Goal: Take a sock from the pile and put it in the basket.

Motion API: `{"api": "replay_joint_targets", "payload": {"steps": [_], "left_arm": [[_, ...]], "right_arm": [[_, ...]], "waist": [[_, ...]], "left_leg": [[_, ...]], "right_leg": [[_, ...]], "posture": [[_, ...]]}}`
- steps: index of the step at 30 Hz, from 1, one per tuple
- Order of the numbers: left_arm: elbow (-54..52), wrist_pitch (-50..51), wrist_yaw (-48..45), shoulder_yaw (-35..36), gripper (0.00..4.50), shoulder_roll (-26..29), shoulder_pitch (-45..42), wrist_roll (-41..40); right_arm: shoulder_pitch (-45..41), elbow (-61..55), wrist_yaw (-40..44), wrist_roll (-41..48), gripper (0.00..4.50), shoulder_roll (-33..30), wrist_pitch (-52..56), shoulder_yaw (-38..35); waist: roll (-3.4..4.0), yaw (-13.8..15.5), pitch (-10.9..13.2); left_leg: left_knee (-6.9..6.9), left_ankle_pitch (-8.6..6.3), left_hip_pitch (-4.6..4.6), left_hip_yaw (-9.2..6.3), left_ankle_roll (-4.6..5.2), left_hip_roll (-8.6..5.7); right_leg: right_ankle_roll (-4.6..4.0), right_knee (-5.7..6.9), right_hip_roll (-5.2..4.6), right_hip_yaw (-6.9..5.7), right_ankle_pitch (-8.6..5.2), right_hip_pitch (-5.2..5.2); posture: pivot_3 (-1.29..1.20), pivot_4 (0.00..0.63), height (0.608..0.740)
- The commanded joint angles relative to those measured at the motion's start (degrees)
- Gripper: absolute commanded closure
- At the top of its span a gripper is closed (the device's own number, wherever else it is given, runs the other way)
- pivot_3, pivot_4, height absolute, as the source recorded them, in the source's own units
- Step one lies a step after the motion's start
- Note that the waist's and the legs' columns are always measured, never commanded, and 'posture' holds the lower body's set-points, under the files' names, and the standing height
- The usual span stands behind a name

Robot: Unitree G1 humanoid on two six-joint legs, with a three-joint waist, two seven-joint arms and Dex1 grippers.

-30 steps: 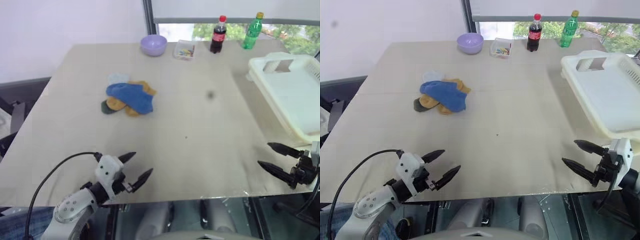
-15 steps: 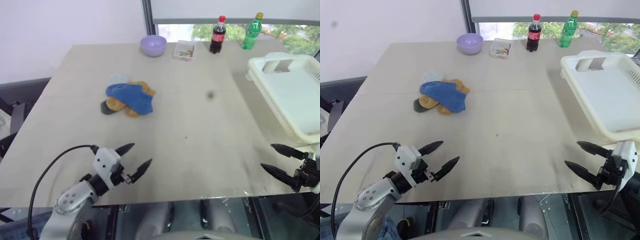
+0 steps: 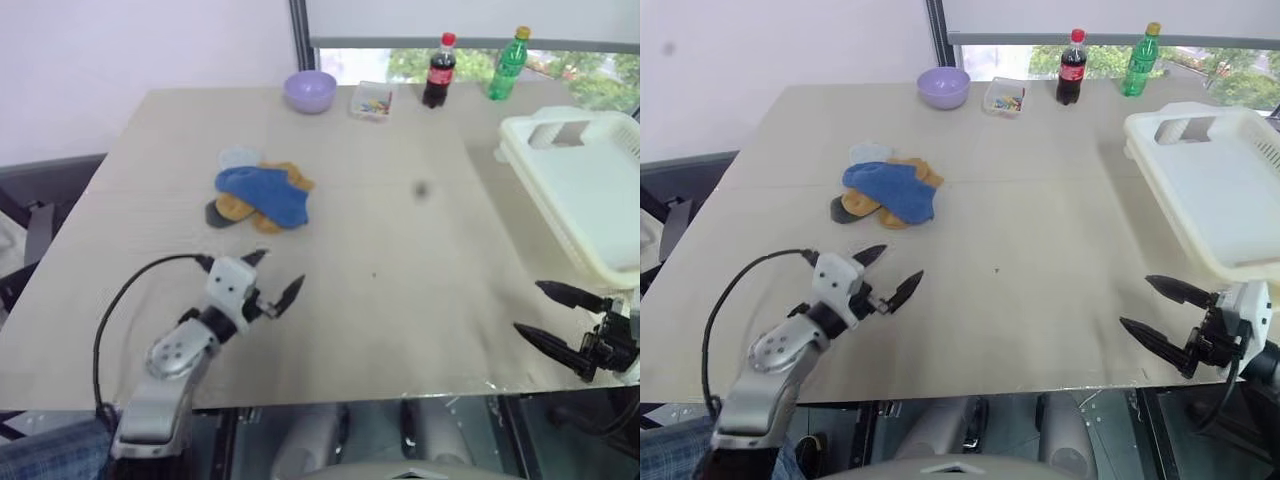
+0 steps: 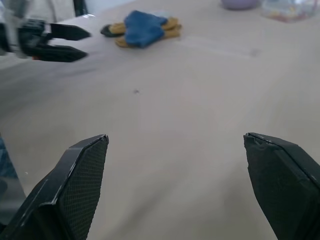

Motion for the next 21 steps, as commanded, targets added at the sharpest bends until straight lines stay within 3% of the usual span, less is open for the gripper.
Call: {"api": "replay_joint_targets", "payload": {"steps": [1, 7, 16, 21], "left_arm": [[5.0, -3.6, 4.1, -2.6, 0.0, -0.2, -4.6, 7.0], [18.0, -7.8, 11.3, -5.1, 0.0, -2.8, -15.5, 14.8], [35.3, -16.0, 12.1, -9.2, 0.0, -3.7, -25.4, 19.1], [38.8, -17.5, 13.1, -8.6, 2.29, -3.6, -27.3, 19.4]], "right_arm": [[1.2, -5.3, -1.3, 2.1, 0.08, 0.2, 0.7, -1.8], [3.0, -9.8, -4.2, 3.1, 0.08, 1.1, 1.3, -2.4], [5.2, -10.3, -5.4, 2.3, 0.08, 2.6, 0.0, -2.8], [5.1, -9.9, -5.7, 2.0, 0.0, 2.7, -0.5, -2.6]], "waist": [[-0.02, 0.3, 0.0], [-0.06, 0.6, 0.0], [-0.09, 0.5, 0.0], [-0.09, 0.2, 0.0]], "left_leg": [[0.0, 0.0, 0.0, 0.01, 0.0, 0.0], [0.01, 0.01, -0.01, 0.02, 0.01, -0.09], [0.05, 0.01, -0.01, 0.03, 0.02, -0.2], [0.07, 0.02, 0.09, 0.05, 0.02, -0.18]], "right_leg": [[0.0, 0.0, 0.01, 0.01, 0.0, -0.01], [0.01, 0.01, 0.07, 0.03, 0.01, -0.01], [-0.05, 0.07, 0.02, 0.06, 0.06, -0.03], [0.04, 0.14, 0.04, 0.08, 0.02, 0.05]], "posture": [[0.0, 0.15, 0.732], [0.0, 0.15, 0.732], [0.0, 0.15, 0.732], [0.0, 0.15, 0.732]]}}
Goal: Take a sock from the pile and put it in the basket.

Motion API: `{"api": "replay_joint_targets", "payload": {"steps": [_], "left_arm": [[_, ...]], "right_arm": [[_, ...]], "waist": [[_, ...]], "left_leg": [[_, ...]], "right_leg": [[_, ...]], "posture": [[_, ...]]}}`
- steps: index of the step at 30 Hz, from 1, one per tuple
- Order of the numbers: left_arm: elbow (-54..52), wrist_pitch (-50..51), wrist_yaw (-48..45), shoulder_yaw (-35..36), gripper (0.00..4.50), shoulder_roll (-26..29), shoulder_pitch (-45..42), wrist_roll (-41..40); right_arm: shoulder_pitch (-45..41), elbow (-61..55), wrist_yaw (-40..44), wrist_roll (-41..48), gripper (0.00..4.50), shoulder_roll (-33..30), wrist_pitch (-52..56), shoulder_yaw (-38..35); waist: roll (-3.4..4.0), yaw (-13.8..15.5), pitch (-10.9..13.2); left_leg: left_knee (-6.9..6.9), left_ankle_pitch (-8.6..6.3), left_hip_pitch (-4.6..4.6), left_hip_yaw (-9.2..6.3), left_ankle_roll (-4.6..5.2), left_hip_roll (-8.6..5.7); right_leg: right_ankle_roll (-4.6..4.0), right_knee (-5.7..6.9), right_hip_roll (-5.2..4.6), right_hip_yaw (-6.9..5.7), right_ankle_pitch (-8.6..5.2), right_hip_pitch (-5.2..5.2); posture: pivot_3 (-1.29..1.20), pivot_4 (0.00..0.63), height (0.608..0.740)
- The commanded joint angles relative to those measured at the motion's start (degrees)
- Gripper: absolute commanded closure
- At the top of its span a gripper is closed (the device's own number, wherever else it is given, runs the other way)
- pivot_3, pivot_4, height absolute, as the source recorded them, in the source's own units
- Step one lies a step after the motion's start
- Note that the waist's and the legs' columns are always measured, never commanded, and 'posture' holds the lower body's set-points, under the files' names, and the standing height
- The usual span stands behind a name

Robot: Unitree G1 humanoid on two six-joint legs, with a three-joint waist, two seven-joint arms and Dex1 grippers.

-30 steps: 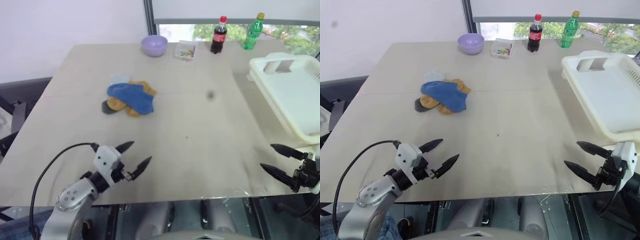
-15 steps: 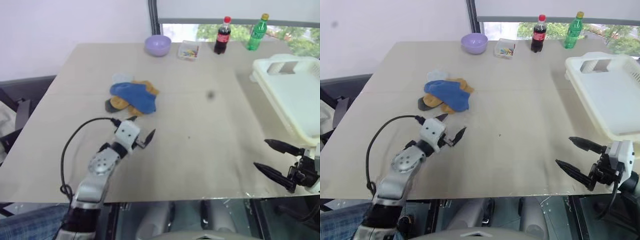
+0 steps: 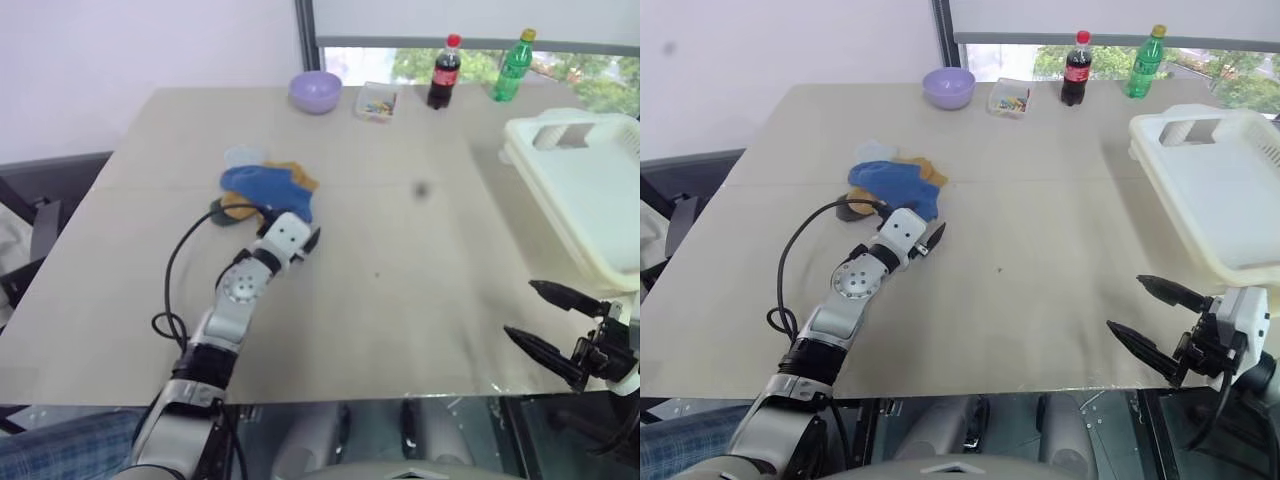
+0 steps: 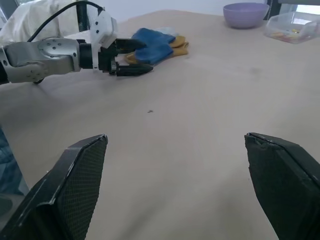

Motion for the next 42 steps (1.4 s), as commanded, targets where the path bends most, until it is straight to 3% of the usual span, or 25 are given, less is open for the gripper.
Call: {"api": "replay_joint_targets", "payload": {"steps": [1, 4, 5, 9, 11, 15, 21, 27, 30, 32, 35, 40, 42], "left_arm": [[1.8, -1.4, 1.6, 0.6, 2.77, 0.7, -0.8, 1.2], [2.3, -1.4, 2.1, 0.9, 4.23, 0.8, -0.7, 1.1], [2.3, -1.4, 2.2, 1.0, 4.47, 0.9, -0.5, 1.1], [0.6, -0.6, 1.4, 1.3, 4.47, 0.7, 0.3, 0.4], [-3.7, 2.5, -3.3, 0.2, 4.47, 0.6, 1.9, -1.9], [-21.6, 16.4, -19.7, -4.8, 4.47, 1.4, 7.5, -12.9], [-38.5, 44.2, -26.7, -12.6, 4.47, 0.9, 5.7, -21.4], [-38.1, 53.6, -23.5, -16.3, 4.47, -8.3, 0.8, -24.6], [-36.8, 56.5, -22.0, -17.5, 3.73, -13.2, -1.0, -26.4], [-36.9, 56.6, -23.3, -17.3, 3.03, -12.7, -1.6, -26.9], [-37.7, 58.6, -26.9, -14.8, 3.03, -10.6, -3.0, -30.8], [-35.7, 69.6, -32.7, -5.6, 3.03, -9.1, -9.4, -44.0], [-30.4, 68.3, -33.3, -2.5, 3.03, -8.6, -13.1, -44.6]], "right_arm": [[-0.2, -1.2, -0.3, 0.4, 0.0, 0.2, -1.4, -1.9], [-0.7, -0.6, -0.3, 0.1, 0.0, 0.3, -1.6, -1.6], [-0.8, -0.5, -0.3, 0.1, 0.0, 0.3, -1.7, -1.5], [-1.3, 0.1, -0.1, -0.2, 0.0, 0.3, -2.0, -1.2], [-1.5, 0.3, -0.1, -0.3, 0.0, 0.4, -2.1, -1.1], [-1.6, 0.3, -0.1, -0.4, 0.0, 0.5, -2.2, -1.0], [-1.6, -0.1, -0.4, -0.8, 0.0, 0.9, -2.2, -0.5], [-1.8, -0.3, -1.2, -2.0, 0.0, 1.4, -2.2, 0.5], [-1.2, -1.0, -4.6, -5.4, 0.0, 0.6, -0.6, 1.2], [-0.7, -1.8, -6.5, -7.4, 0.0, -0.4, 1.4, 2.2], [-0.9, -3.9, -10.7, -10.1, 0.0, -1.6, 5.5, 4.5], [-4.7, -6.7, -16.6, -10.3, 0.0, -0.9, 12.3, 10.5], [-7.0, -7.8, -20.6, -9.1, 0.0, -2.1, 21.8, 14.8]], "waist": [[0.02, 0.0, 0.0], [0.07, 0.2, -0.1], [0.07, 0.3, -0.1], [0.06, 0.2, -0.1], [0.06, 0.1, -0.1], [0.1, 0.0, -0.1], [0.04, 0.1, -0.1], [0.03, -0.3, -0.1], [0.04, -0.2, -0.1], [0.03, 0.0, -0.1], [0.05, -0.2, -0.1], [0.05, -0.1, -0.1], [0.02, 0.0, -0.1]], "left_leg": [[0.0, 0.0, 0.02, 0.0, 0.0, 0.01], [0.0, 0.01, 0.03, 0.0, 0.0, 0.0], [0.01, 0.01, 0.04, 0.0, 0.0, -0.01], [0.03, 0.0, 0.07, 0.0, 0.0, -0.04], [0.03, 0.0, 0.07, 0.0, 0.0, -0.03], [0.02, 0.09, 0.02, 0.03, 0.19, -0.04], [0.03, 0.08, -0.03, 0.03, 0.35, -0.06], [0.06, 0.1, 0.02, 0.05, 0.35, -0.01], [0.04, 0.11, 0.02, 0.05, 0.34, 0.03], [0.06, 0.11, 0.0, 0.05, 0.34, -0.01], [0.05, 0.1, 0.03, 0.14, 0.34, -0.01], [0.06, 0.19, -0.04, 0.08, 0.21, 0.09], [0.07, 0.19, -0.02, 0.08, 0.22, 0.06]], "right_leg": [[0.0, 0.03, 0.01, 0.01, 0.0, 0.0], [0.0, 0.05, 0.0, 0.0, 0.0, 0.02], [0.0, 0.05, -0.02, 0.0, 0.0, 0.04], [0.0, 0.04, -0.04, 0.0, 0.0, 0.08], [0.0, 0.05, -0.03, 0.0, 0.0, 0.08], [-0.03, 0.04, -0.04, 0.05, 0.01, 0.04], [-0.01, 0.01, -0.05, 0.04, -0.02, 0.02], [0.0, 0.05, 0.04, 0.07, -0.01, 0.04], [-0.02, 0.06, 0.07, 0.08, -0.02, 0.02], [-0.01, 0.06, 0.03, 0.09, -0.02, 0.03], [-0.01, 0.06, 0.01, 0.16, -0.02, 0.02], [-0.02, 0.13, 0.11, 0.09, -0.02, -0.09], [-0.02, 0.12, 0.1, 0.08, -0.02, -0.04]], "posture": [[0.0, 0.15, 0.732], [0.0, 0.15, 0.732], [0.0, 0.15, 0.732], [0.0, 0.15, 0.732], [0.0, 0.15, 0.732], [0.0, 0.15, 0.732], [0.0, 0.15, 0.732], [0.0, 0.15, 0.732], [0.0, 0.15, 0.732], [0.0, 0.15, 0.732], [0.0, 0.15, 0.732], [0.0, 0.15, 0.732], [0.0, 0.15, 0.732]]}}
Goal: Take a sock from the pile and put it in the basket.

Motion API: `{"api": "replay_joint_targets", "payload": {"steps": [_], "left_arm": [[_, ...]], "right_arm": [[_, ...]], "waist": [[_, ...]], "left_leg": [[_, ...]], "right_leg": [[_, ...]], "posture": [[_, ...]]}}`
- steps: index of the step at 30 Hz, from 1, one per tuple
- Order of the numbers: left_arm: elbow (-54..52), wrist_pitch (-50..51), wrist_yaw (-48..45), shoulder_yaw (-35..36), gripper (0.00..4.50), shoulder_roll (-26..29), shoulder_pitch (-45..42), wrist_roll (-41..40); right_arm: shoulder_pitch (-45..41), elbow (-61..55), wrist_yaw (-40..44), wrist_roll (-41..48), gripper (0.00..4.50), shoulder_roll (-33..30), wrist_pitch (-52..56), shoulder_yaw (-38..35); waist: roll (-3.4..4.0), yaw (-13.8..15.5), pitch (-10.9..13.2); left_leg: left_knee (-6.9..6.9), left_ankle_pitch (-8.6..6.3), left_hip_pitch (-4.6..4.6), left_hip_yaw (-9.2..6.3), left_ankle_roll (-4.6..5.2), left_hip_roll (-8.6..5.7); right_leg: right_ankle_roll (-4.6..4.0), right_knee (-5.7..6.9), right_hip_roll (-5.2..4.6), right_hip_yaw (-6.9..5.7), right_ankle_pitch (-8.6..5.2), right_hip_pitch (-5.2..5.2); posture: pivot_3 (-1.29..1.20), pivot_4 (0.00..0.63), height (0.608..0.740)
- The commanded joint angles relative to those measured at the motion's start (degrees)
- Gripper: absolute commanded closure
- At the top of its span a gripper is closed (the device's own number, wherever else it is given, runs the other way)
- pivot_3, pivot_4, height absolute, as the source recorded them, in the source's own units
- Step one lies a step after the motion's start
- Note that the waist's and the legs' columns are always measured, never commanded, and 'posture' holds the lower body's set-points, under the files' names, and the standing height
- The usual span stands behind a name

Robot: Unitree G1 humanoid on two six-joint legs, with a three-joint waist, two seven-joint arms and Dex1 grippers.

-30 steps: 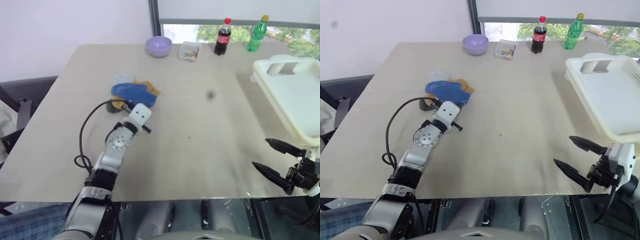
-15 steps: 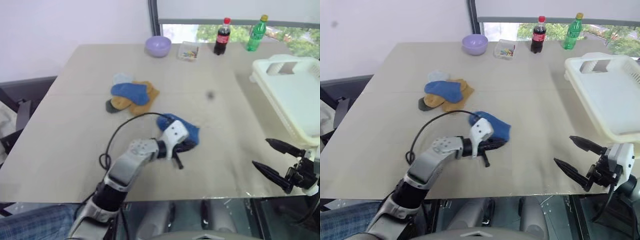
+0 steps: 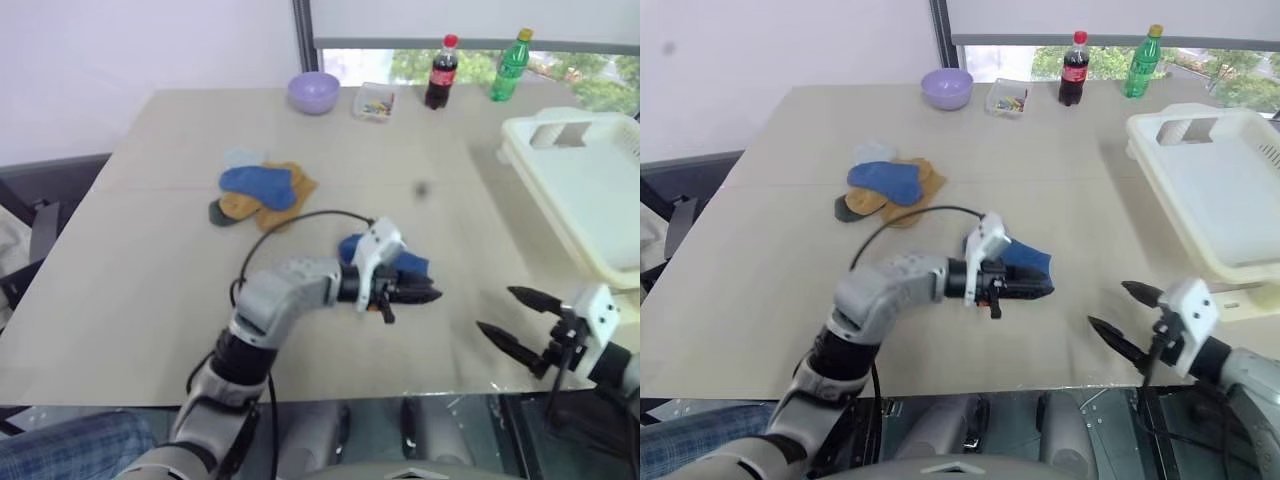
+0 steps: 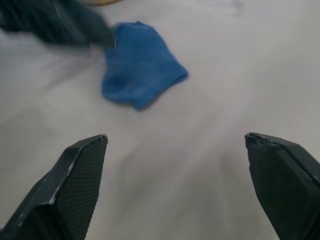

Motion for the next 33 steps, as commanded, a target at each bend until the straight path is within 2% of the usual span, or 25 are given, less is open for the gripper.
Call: {"api": "replay_joint_targets", "payload": {"steps": [1, 9, 14, 15, 18, 19, 20, 22, 23, 25, 28, 33], "left_arm": [[7.3, -0.9, -1.3, 4.6, 3.03, 0.3, -5.0, -2.3], [39.2, -30.1, 1.2, 0.2, 3.03, 4.8, -12.5, 17.2], [47.9, -37.4, -0.6, -0.8, 3.03, 4.0, -12.7, 21.4], [48.3, -38.0, -1.2, -1.1, 3.01, 3.9, -12.4, 21.8], [46.6, -37.7, -3.1, -1.0, 3.01, 4.0, -10.7, 22.1], [45.7, -37.3, -3.5, -0.9, 3.01, 4.3, -10.1, 22.0], [44.6, -36.7, -4.1, -1.0, 3.01, 4.6, -9.4, 22.0], [41.3, -35.0, -6.2, -1.5, 3.01, 6.1, -7.4, 21.6], [39.4, -34.2, -7.3, -1.9, 3.01, 6.9, -6.3, 21.5], [35.1, -31.9, -9.4, -2.7, 3.01, 8.9, -3.9, 21.4], [27.0, -27.8, -11.9, -3.8, 3.01, 13.1, 0.3, 21.0], [16.9, -21.2, -11.2, -2.5, 3.01, 16.8, 5.1, 19.0]], "right_arm": [[-3.3, -3.0, -6.2, 2.2, 0.0, -1.2, 12.9, 5.1], [-15.5, -1.2, -18.6, 17.3, 0.0, 10.4, 31.0, 8.7], [-20.2, 1.9, -25.8, 22.4, 0.0, 16.8, 36.5, 8.0], [-20.9, 2.5, -27.2, 22.9, 0.57, 17.7, 37.2, 7.7], [-21.7, 3.3, -29.1, 22.7, 1.83, 18.0, 37.9, 7.3], [-21.7, 3.3, -29.1, 22.3, 2.05, 17.4, 37.8, 7.1], [-21.8, 3.4, -29.2, 21.9, 2.54, 16.7, 37.7, 7.0], [-21.9, 3.3, -27.8, 20.1, 2.96, 13.8, 37.3, 7.7], [-21.8, 3.1, -27.0, 19.0, 3.69, 12.1, 36.9, 8.4], [-21.7, 3.3, -24.6, 15.6, 4.39, 7.9, 35.2, 10.5], [-23.0, 6.0, -21.5, 10.1, 4.39, 2.4, 31.3, 12.0], [-24.1, 7.9, -17.3, 7.5, 4.39, -1.4, 28.4, 11.9]], "waist": [[-0.04, 0.0, 0.0], [-0.22, 0.0, 0.1], [-0.34, 0.1, 0.1], [-0.32, 0.1, 0.1], [-0.32, 0.1, 0.1], [-0.31, -0.1, 0.1], [-0.31, -0.1, 0.1], [-0.3, -0.5, 0.1], [-0.31, -0.7, 0.1], [-0.29, -1.3, 0.1], [-0.27, -1.8, 0.1], [-0.28, -1.7, 0.0]], "left_leg": [[0.0, 0.0, 0.03, 0.0, 0.0, -0.01], [-0.06, 0.06, -0.03, 0.0, -0.08, -0.02], [-0.04, 0.09, -0.22, -0.08, -0.14, -0.17], [-0.04, 0.09, -0.23, -0.08, -0.13, -0.19], [-0.05, 0.06, -0.22, -0.08, -0.09, -0.23], [-0.05, 0.06, -0.21, -0.08, -0.09, -0.23], [-0.05, 0.05, -0.19, -0.07, -0.08, -0.23], [-0.05, 0.05, -0.18, -0.07, -0.06, -0.22], [-0.05, 0.05, -0.17, -0.06, -0.07, -0.23], [-0.04, 0.05, -0.14, -0.06, -0.07, -0.22], [-0.06, -0.04, -0.02, -0.01, 0.1, -0.19], [-0.05, -0.06, 0.06, 0.01, 0.13, -0.11]], "right_leg": [[0.0, -0.02, 0.0, 0.0, 0.0, 0.05], [-0.32, -0.04, 0.02, 0.07, 0.2, -0.11], [-0.34, -0.11, -0.07, 0.03, 0.22, -0.22], [-0.34, -0.12, -0.09, 0.03, 0.22, -0.22], [-0.34, -0.1, -0.13, 0.03, 0.22, -0.21], [-0.34, -0.1, -0.13, 0.03, 0.22, -0.21], [-0.33, -0.09, -0.1, 0.03, 0.22, -0.21], [-0.33, -0.08, -0.08, 0.03, 0.22, -0.2], [-0.33, -0.06, -0.08, 0.03, 0.22, -0.19], [-0.33, -0.05, -0.08, 0.03, 0.21, -0.16], [-0.31, -0.04, -0.05, 0.05, 0.2, -0.09], [-0.23, -0.03, -0.01, 0.05, 0.16, -0.03]], "posture": [[0.0, 0.15, 0.732], [0.0, 0.15, 0.732], [0.0, 0.15, 0.732], [0.0, 0.15, 0.732], [0.0, 0.15, 0.732], [0.0, 0.15, 0.732], [0.0, 0.15, 0.732], [0.0, 0.15, 0.732], [0.0, 0.15, 0.732], [0.0, 0.15, 0.732], [0.0, 0.15, 0.732], [0.0, 0.15, 0.732]]}}
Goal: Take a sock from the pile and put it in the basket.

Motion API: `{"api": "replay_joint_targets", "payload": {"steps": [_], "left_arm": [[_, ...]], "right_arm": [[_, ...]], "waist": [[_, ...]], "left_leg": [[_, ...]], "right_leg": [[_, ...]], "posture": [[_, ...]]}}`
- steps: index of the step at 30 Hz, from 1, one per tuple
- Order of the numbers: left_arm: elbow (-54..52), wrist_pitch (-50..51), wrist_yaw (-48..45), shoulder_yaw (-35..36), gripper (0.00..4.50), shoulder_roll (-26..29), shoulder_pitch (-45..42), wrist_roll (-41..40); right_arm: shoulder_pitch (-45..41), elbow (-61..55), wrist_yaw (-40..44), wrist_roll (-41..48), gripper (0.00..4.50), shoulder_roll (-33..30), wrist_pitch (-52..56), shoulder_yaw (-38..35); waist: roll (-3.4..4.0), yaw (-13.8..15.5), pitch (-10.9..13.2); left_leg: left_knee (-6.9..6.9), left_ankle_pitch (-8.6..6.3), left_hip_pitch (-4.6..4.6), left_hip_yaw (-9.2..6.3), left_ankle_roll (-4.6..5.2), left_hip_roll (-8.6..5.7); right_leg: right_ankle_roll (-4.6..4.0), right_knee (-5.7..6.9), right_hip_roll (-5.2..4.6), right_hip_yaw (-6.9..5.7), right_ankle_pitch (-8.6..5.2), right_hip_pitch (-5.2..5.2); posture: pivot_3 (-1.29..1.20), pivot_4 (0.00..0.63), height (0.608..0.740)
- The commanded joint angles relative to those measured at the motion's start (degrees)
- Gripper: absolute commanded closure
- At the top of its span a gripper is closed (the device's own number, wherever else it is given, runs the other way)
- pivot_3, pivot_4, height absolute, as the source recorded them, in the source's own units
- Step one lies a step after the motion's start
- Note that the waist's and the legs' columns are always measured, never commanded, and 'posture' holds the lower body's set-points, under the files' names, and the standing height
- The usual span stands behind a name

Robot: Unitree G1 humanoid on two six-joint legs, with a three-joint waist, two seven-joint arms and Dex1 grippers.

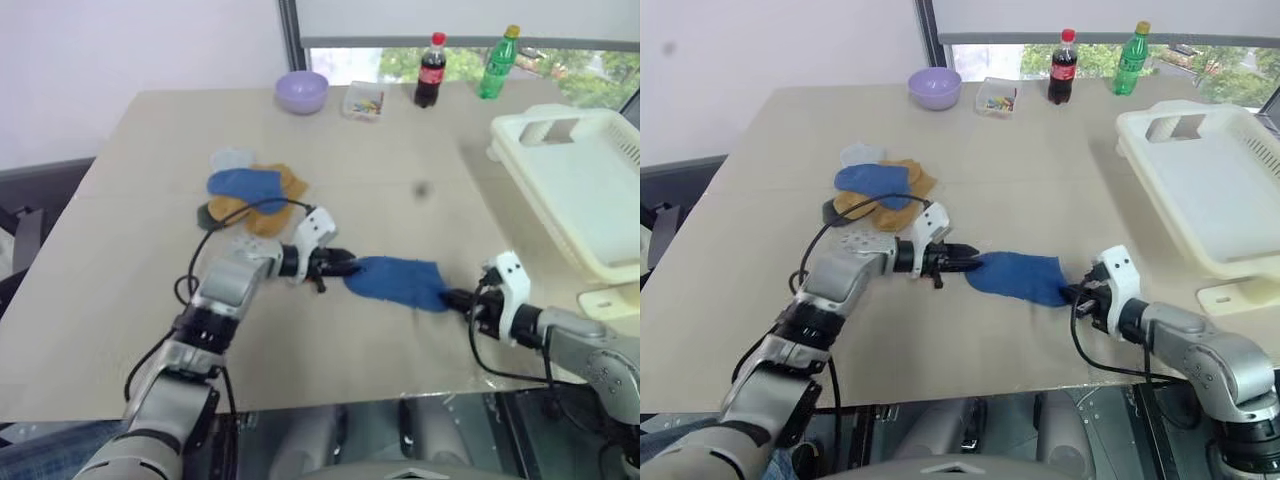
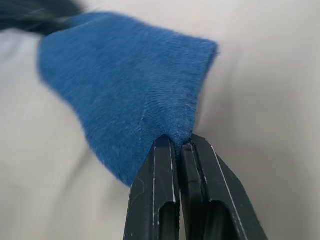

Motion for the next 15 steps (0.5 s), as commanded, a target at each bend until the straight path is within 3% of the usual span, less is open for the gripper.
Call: {"api": "replay_joint_targets", "payload": {"steps": [1, 6, 7, 10, 15], "left_arm": [[-7.3, 7.0, -0.4, -0.8, 3.01, 2.5, 4.6, -2.1], [-19.8, 13.4, -1.0, -1.1, 3.01, 5.4, 11.1, -7.1], [-21.7, 14.8, -0.7, -1.2, 3.01, 5.8, 12.2, -8.1], [-25.6, 17.3, -0.6, -1.8, 3.01, 7.1, 14.3, -10.2], [-28.4, 18.5, -1.4, -2.2, 3.01, 10.0, 15.8, -12.4]], "right_arm": [[-0.1, 0.0, 3.3, -3.0, 4.39, -2.7, -2.9, 0.1], [1.7, -1.1, 11.3, -5.9, 4.39, -5.7, -9.4, 2.3], [2.5, -1.8, 14.0, -5.9, 4.12, -6.8, -10.5, 3.0], [3.4, -1.9, 18.7, -7.8, 3.04, -8.8, -13.7, 4.6], [3.0, 0.9, 19.5, -14.5, 0.55, -8.8, -20.9, 6.1]], "waist": [[0.01, 0.1, 0.0], [0.02, 0.1, 0.0], [0.01, 0.2, 0.0], [0.0, 0.3, 0.0], [0.0, 0.4, 0.0]], "left_leg": [[0.01, 0.0, 0.0, 0.0, 0.0, 0.02], [-0.02, -0.01, -0.03, 0.0, -0.01, 0.03], [-0.03, -0.01, -0.04, 0.0, 0.0, 0.02], [-0.03, -0.02, -0.05, 0.0, 0.01, 0.01], [-0.01, -0.02, -0.03, 0.0, 0.0, 0.04]], "right_leg": [[0.12, 0.0, 0.02, 0.0, -0.07, 0.0], [-0.08, -0.02, 0.0, 0.02, 0.02, -0.04], [-0.08, -0.03, 0.0, 0.02, 0.02, -0.04], [-0.05, -0.06, -0.02, 0.01, 0.01, -0.03], [0.16, -0.04, -0.02, 0.0, -0.11, -0.02]], "posture": [[0.0, 0.15, 0.732], [0.0, 0.15, 0.732], [0.0, 0.15, 0.732], [0.0, 0.15, 0.732], [0.0, 0.15, 0.732]]}}
